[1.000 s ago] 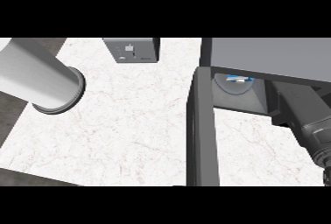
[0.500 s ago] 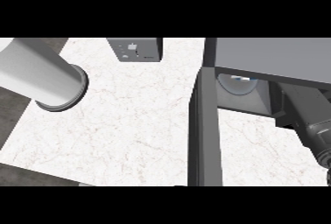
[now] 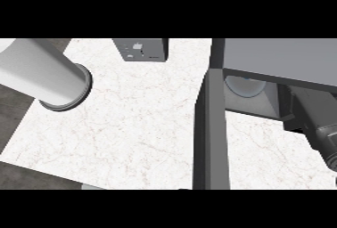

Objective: Pick up the milk, place it into the microwave and close the microwave

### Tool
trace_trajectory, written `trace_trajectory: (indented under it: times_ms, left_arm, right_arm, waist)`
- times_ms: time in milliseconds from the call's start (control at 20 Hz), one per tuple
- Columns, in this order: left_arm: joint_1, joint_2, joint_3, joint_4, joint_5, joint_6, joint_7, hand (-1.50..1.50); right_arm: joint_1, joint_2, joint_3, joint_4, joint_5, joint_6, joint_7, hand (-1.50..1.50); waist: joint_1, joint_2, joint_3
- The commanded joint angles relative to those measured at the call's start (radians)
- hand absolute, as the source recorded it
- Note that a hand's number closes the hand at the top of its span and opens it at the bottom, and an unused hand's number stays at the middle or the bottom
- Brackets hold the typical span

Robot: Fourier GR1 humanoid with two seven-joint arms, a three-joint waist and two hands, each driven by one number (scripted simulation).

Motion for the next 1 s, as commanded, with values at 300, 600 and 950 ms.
trace_trajectory:
  times_ms: [300, 600, 950]
  left_arm:
    - [-0.032, 0.016, -0.013, 0.023, -0.026, -0.001, 0.010, -1.50]
    - [-0.040, 0.022, -0.036, 0.022, -0.045, -0.008, 0.024, -1.50]
    - [-0.062, 0.022, -0.050, 0.049, -0.059, -0.001, 0.031, -1.50]
  right_arm:
    - [-0.074, 0.048, -0.002, -0.008, -0.011, 0.104, -0.023, -1.50]
    - [-0.120, 0.063, 0.073, 0.035, 0.063, 0.064, 0.092, -1.50]
    - [-0.165, 0.143, 0.053, 0.030, 0.040, -0.020, 0.137, -1.50]
  waist:
    - [0.024, -0.002, -0.008]
    - [0.042, -0.016, -0.015]
    - [0.035, -0.025, -0.015]
